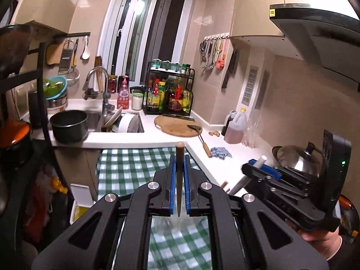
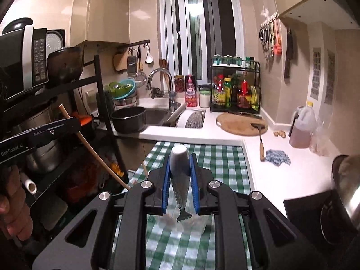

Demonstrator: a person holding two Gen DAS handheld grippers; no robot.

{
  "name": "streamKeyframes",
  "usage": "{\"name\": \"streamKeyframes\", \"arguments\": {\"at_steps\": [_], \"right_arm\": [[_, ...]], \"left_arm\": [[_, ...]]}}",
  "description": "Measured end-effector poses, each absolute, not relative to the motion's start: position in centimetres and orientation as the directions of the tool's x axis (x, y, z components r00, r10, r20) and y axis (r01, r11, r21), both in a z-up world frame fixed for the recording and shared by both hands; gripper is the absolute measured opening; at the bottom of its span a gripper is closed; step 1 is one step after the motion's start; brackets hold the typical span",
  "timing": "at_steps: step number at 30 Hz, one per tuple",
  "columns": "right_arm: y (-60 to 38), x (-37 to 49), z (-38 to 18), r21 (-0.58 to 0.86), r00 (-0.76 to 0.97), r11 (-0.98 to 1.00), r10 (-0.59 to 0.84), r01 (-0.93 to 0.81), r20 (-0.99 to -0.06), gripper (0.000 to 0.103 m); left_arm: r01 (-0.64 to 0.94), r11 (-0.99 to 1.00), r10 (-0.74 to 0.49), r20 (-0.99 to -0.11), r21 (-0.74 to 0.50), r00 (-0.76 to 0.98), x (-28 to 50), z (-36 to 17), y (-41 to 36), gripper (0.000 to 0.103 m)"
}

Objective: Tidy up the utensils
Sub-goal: 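Lift the fork and chopstick and carry both over the clear container, then open both tools to drop the fork and chopstick into the container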

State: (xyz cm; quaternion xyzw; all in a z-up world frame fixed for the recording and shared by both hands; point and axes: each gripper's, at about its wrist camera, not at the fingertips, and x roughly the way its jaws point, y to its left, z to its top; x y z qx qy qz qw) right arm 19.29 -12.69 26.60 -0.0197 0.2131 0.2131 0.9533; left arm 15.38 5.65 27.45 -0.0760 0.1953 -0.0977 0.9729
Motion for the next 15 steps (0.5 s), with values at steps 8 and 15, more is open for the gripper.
{"name": "streamKeyframes", "arguments": {"at_steps": [8,15], "right_arm": [[-11.9,24.9,22.3,0.066,0.797,0.919,0.372,-0.389,-0.476,0.017],[-11.4,26.6,19.0,0.069,0.766,0.918,0.366,-0.392,-0.528,0.017]], "left_arm": [[0.150,0.972,-0.215,-0.440,-0.178,0.872,20.7,23.3,4.8,0.006],[0.154,0.970,-0.231,-0.504,-0.189,0.832,23.2,20.0,4.4,0.006]]}}
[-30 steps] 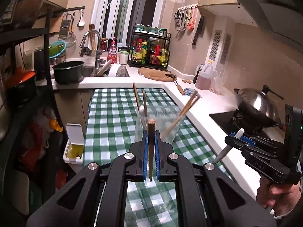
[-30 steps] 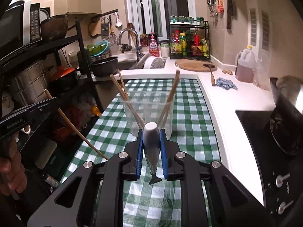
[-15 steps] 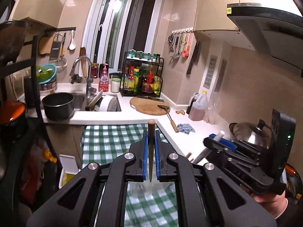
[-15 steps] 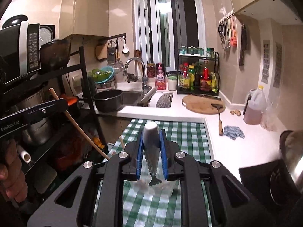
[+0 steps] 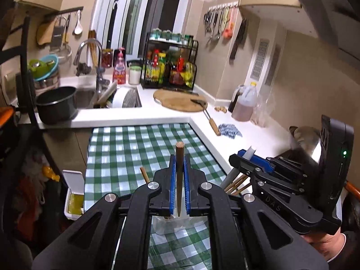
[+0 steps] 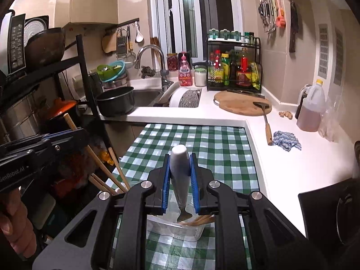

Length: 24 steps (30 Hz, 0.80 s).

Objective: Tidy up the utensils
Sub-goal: 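Open both tools to drop the fork and chopstick into the container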

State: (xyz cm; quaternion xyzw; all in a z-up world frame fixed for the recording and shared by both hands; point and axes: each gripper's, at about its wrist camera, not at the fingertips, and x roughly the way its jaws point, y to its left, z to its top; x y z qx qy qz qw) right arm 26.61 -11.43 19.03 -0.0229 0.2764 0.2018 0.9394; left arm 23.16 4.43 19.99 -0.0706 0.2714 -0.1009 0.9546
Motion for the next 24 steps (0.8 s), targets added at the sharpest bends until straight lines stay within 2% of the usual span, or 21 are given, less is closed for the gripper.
{"name": "streamKeyframes", "arguments": {"at_steps": [15,17,19,21,24], "right_arm": [[-11.2,26.9,17.9,0.062,0.751,0.925,0.343,-0.376,-0.565,0.017],[-11.4,26.9,18.0,0.060,0.755,0.930,0.330,-0.362,-0.566,0.020],[-11.6,26.7,18.5,0.054,0.766,0.936,0.316,-0.347,-0.560,0.033],[-11.8,26.1,19.3,0.044,0.778,0.939,0.308,-0.341,-0.548,0.035],[-12.0,24.8,20.7,0.015,0.796,0.941,0.296,-0.339,-0.528,0.042]], "left_arm": [[0.143,0.973,-0.222,-0.558,-0.181,0.800,23.8,17.6,3.5,0.006],[0.140,0.974,-0.216,-0.563,-0.175,0.798,23.7,17.6,3.4,0.007],[0.133,0.976,-0.208,-0.557,-0.174,0.804,23.2,18.0,3.4,0.011],[0.126,0.977,-0.200,-0.549,-0.171,0.811,22.7,18.5,3.4,0.015],[0.121,0.980,-0.188,-0.534,-0.159,0.824,21.5,19.4,3.3,0.015]]}}
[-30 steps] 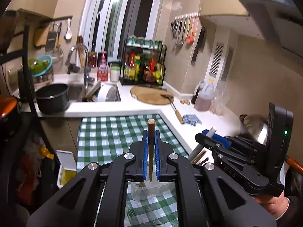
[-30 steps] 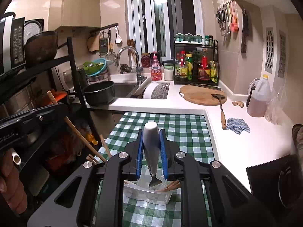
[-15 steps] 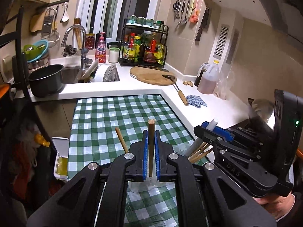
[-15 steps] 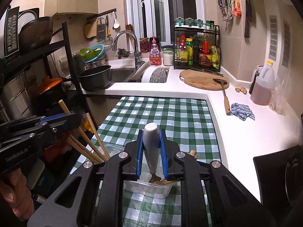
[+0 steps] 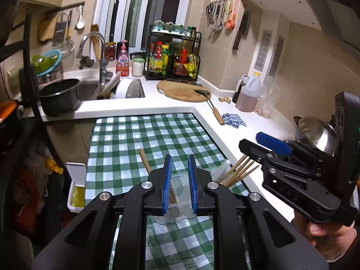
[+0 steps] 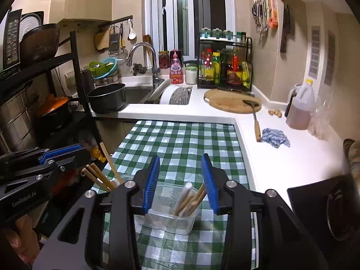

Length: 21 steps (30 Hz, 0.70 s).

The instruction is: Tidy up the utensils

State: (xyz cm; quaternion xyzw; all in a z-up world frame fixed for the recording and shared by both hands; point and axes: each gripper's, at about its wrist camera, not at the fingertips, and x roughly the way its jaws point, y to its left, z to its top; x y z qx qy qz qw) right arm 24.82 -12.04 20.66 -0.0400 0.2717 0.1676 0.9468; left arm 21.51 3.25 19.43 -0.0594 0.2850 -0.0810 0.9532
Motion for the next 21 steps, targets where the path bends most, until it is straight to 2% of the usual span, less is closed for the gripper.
{"name": "streamKeyframes", "arguments": {"at_steps": [3,5,6,8,10,12,13,16,21], "right_arm": [[-12.6,22.8,22.3,-0.010,0.824,0.945,0.280,-0.328,-0.493,0.045],[-13.1,21.2,23.1,-0.020,0.841,0.947,0.275,-0.320,-0.467,0.051],[-13.4,20.2,23.5,-0.026,0.850,0.949,0.269,-0.315,-0.453,0.057],[-14.3,17.7,23.7,-0.034,0.870,0.955,0.254,-0.295,-0.423,0.070],[-15.5,15.2,22.9,-0.026,0.883,0.964,0.230,-0.263,-0.408,0.089],[-16.6,13.0,21.3,-0.021,0.889,0.976,0.190,-0.218,-0.417,0.096],[-17.0,12.4,20.6,-0.025,0.892,0.980,0.169,-0.197,-0.419,0.098],[-17.9,11.4,18.2,-0.036,0.887,0.988,0.118,-0.149,-0.446,0.098],[-18.5,12.0,15.4,-0.025,0.863,0.992,0.095,-0.123,-0.496,0.098]], "left_arm": [[0.112,0.983,-0.171,-0.504,-0.144,0.847,19.7,20.8,3.3,0.019],[0.105,0.985,-0.158,-0.476,-0.135,0.865,18.3,21.5,3.4,0.031],[0.100,0.986,-0.149,-0.454,-0.130,0.878,17.0,21.7,3.5,0.040],[0.090,0.989,-0.132,-0.420,-0.119,0.898,14.7,21.5,3.8,0.047],[0.078,0.992,-0.113,-0.399,-0.104,0.910,12.6,20.4,3.9,0.062],[0.073,0.994,-0.098,-0.388,-0.078,0.916,10.6,18.6,3.8,0.073],[0.063,0.996,-0.084,-0.384,-0.065,0.919,9.9,17.5,3.6,0.079],[0.043,0.997,-0.065,-0.367,-0.068,0.928,8.2,14.4,3.3,0.091],[-0.060,0.984,-0.019,-0.428,-0.169,0.903,8.6,10.6,3.9,0.094]]}}
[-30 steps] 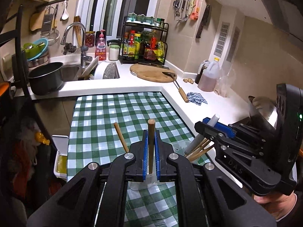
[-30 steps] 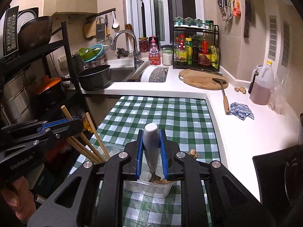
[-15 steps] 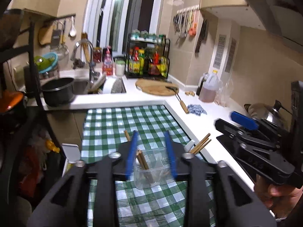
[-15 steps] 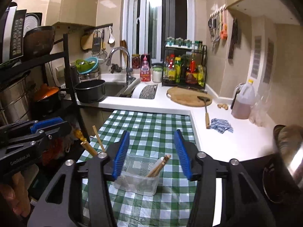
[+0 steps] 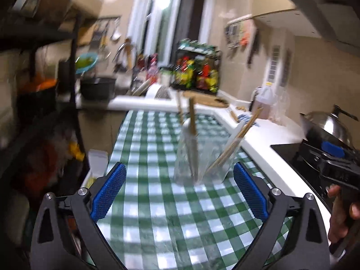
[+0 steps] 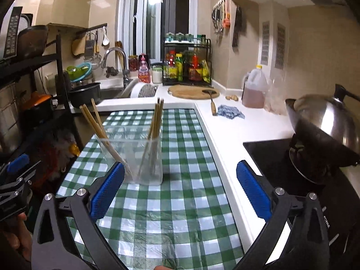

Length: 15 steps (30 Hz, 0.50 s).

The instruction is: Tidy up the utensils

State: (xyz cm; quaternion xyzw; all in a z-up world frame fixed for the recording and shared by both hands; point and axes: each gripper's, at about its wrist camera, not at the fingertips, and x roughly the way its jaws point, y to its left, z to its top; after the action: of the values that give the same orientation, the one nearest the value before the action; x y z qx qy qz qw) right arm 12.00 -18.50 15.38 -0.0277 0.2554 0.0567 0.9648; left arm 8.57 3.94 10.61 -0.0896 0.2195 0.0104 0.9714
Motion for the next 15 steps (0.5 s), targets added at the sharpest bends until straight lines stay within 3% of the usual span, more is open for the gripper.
{"name": "streamKeyframes", "arguments": {"at_steps": [4,15], "right_arm": [[-18.4,11.8,14.7,-0.040,0.876,0.993,0.076,-0.108,-0.477,0.098],[-17.0,11.5,13.4,-0.061,0.861,0.989,0.084,-0.132,-0.501,0.098]], "left_arm": [[-0.069,0.992,0.017,-0.434,-0.103,0.901,9.2,9.6,3.0,0.095],[-0.073,0.991,0.016,-0.440,-0.113,0.898,9.3,8.4,2.4,0.095]]}}
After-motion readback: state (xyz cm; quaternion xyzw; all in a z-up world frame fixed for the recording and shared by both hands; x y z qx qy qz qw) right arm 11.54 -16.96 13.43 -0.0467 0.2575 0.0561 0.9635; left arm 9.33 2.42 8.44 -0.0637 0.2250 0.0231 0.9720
